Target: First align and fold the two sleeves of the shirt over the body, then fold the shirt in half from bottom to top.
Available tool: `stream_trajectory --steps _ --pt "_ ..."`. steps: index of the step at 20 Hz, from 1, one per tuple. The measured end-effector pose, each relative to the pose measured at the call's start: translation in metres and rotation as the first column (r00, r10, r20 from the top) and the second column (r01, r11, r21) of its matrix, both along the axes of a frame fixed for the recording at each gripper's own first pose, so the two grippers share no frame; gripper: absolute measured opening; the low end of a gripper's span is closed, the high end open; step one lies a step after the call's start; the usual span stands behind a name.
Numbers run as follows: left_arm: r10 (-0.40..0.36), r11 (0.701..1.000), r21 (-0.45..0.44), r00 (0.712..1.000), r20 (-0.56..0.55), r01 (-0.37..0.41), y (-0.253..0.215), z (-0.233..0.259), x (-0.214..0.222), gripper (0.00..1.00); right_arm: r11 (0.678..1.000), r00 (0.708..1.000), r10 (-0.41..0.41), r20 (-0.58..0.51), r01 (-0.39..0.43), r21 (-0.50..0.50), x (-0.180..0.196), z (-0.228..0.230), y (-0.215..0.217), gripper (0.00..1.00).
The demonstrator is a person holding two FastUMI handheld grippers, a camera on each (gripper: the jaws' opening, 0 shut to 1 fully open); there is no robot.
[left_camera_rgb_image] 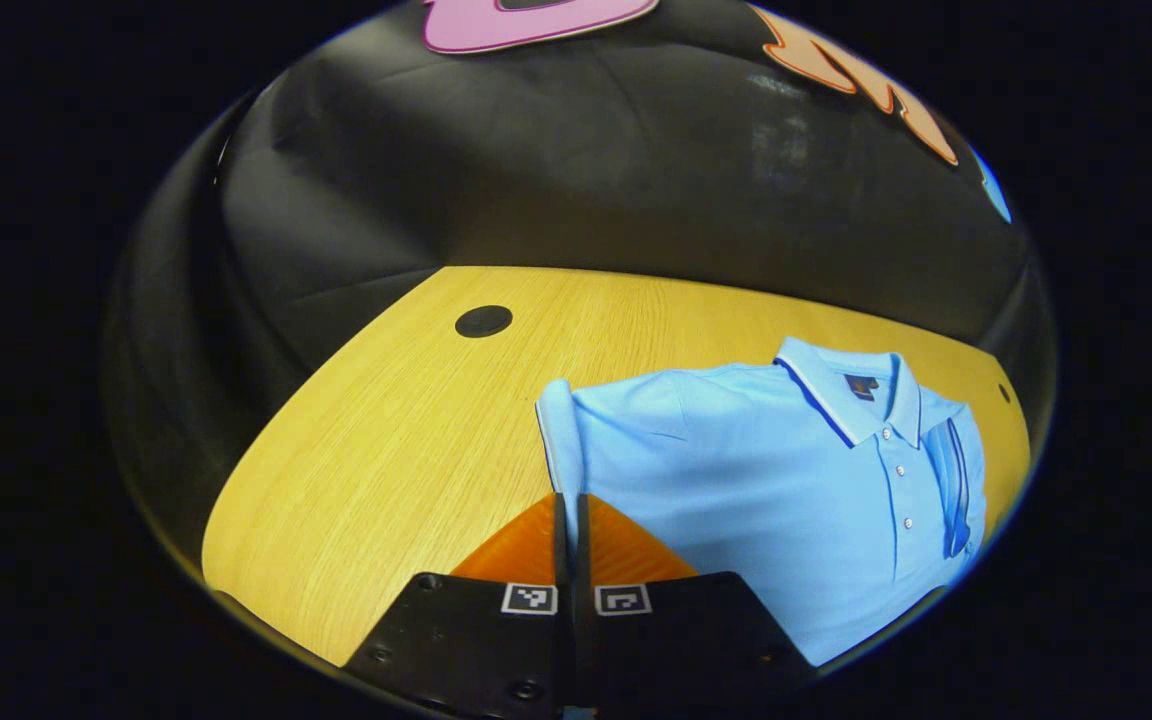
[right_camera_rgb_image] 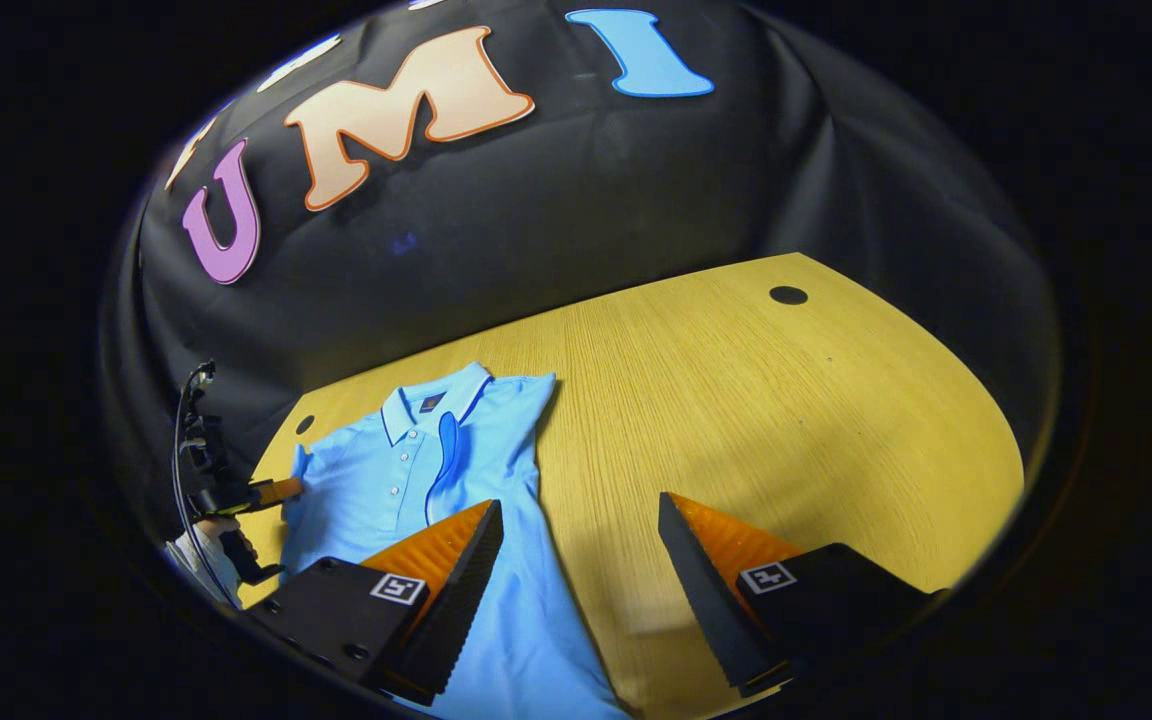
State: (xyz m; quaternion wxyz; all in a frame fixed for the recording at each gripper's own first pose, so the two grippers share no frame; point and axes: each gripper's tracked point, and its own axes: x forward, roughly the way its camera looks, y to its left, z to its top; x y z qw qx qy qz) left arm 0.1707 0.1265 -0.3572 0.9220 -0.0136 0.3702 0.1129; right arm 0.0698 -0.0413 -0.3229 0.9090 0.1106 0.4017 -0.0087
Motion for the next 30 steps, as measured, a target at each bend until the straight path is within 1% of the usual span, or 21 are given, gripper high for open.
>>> stream_trajectory --steps 1,2,3,4,8,10,11,12,15,16,17,18,19,20,21,23,25,28,29,30 --pt "-0.004 1.000 -0.002 1.000 0.008 0.004 -0.006 0.007 0.000 0.00 1.000 1.000 -0.006 0.004 0.006 -0.001 -0.001 0.003 -0.004 0.98" --pt "-0.010 1.000 -0.013 1.000 0.028 0.010 -0.016 0.010 0.006 0.00 1.000 1.000 -0.014 0.009 0.014 -0.001 -0.002 0.004 -0.007 0.93" --pt "-0.015 1.000 -0.026 0.999 0.050 0.017 -0.027 0.017 0.011 0.00 1.000 1.000 -0.021 0.010 0.021 0.002 -0.002 0.006 -0.010 0.93" --pt "-0.027 0.999 -0.038 0.997 0.070 0.029 -0.036 0.024 0.015 0.00 1.000 1.000 -0.029 0.012 0.029 0.007 -0.004 0.008 -0.011 0.98" --pt "-0.085 0.993 -0.078 0.991 0.104 0.093 -0.079 0.038 0.021 0.00 0.999 0.999 -0.033 0.023 0.033 0.001 -0.006 0.010 -0.015 0.98" --pt "-0.110 0.987 -0.104 0.988 0.107 0.121 -0.102 0.037 0.022 0.00 1.000 0.999 -0.028 0.019 0.028 -0.002 -0.006 0.005 -0.013 0.98" --pt "-0.125 0.985 -0.109 0.987 0.103 0.137 -0.112 0.035 0.023 0.00 1.000 1.000 -0.028 0.015 0.028 -0.002 -0.006 0.004 -0.012 0.93" --pt "-0.145 0.982 -0.111 0.985 0.095 0.156 -0.123 0.031 0.023 0.00 1.000 0.999 -0.030 0.013 0.030 0.001 -0.006 0.002 -0.010 0.98" --pt "-0.201 0.973 -0.102 0.977 0.074 0.207 -0.147 0.018 0.021 0.00 0.999 0.999 -0.039 0.008 0.039 0.017 -0.002 0.000 -0.005 0.98" --pt "-0.235 0.959 -0.140 0.968 0.085 0.245 -0.161 0.017 0.021 0.00 0.999 0.999 -0.042 0.004 0.042 0.021 -0.002 -0.001 -0.003 0.98" --pt "-0.261 0.943 -0.187 0.960 0.096 0.275 -0.173 0.020 0.019 0.04 0.999 0.999 -0.046 0.000 0.046 0.023 -0.001 -0.002 -0.002 0.98" --pt "-0.285 0.926 -0.225 0.952 0.110 0.303 -0.183 0.020 0.017 0.09 0.999 0.999 -0.049 0.000 0.049 0.023 -0.001 -0.002 -0.001 0.98" --pt "-0.289 0.927 -0.213 0.950 0.122 0.309 -0.178 0.033 0.013 0.37 0.998 0.999 -0.054 0.007 0.053 0.022 0.001 0.000 0.000 0.98" --pt "-0.297 0.928 -0.190 0.944 0.145 0.321 -0.174 0.031 0.021 0.65 0.998 0.998 -0.056 0.018 0.056 0.021 0.003 0.002 0.001 0.98" --pt "-0.300 0.930 -0.172 0.940 0.161 0.326 -0.170 0.039 0.018 0.93 0.998 0.998 -0.057 0.030 0.057 0.018 0.004 0.004 0.002 0.98" --pt "-0.300 0.931 -0.155 0.933 0.199 0.332 -0.162 0.058 0.011 0.97 0.999 0.996 -0.053 0.066 0.053 0.000 0.003 0.013 0.003 0.98" --pt "-0.285 0.935 -0.142 0.928 0.241 0.324 -0.151 0.075 -0.002 0.96 0.999 0.993 -0.040 0.111 0.044 -0.033 -0.004 0.029 0.003 0.98" --pt "-0.256 0.949 -0.113 0.931 0.260 0.293 -0.130 0.096 -0.044 0.96 0.996 0.983 0.048 0.177 -0.034 -0.082 -0.028 0.053 0.016 0.98" --pt "-0.247 0.954 -0.102 0.933 0.262 0.281 -0.124 0.103 -0.061 0.96 0.994 0.981 0.074 0.178 -0.057 -0.097 -0.038 0.054 0.020 0.98" --pt "-0.257 0.952 -0.097 0.928 0.270 0.291 -0.123 0.110 -0.082 0.96 0.992 0.980 0.088 0.180 -0.071 -0.103 -0.052 0.056 0.026 0.98"
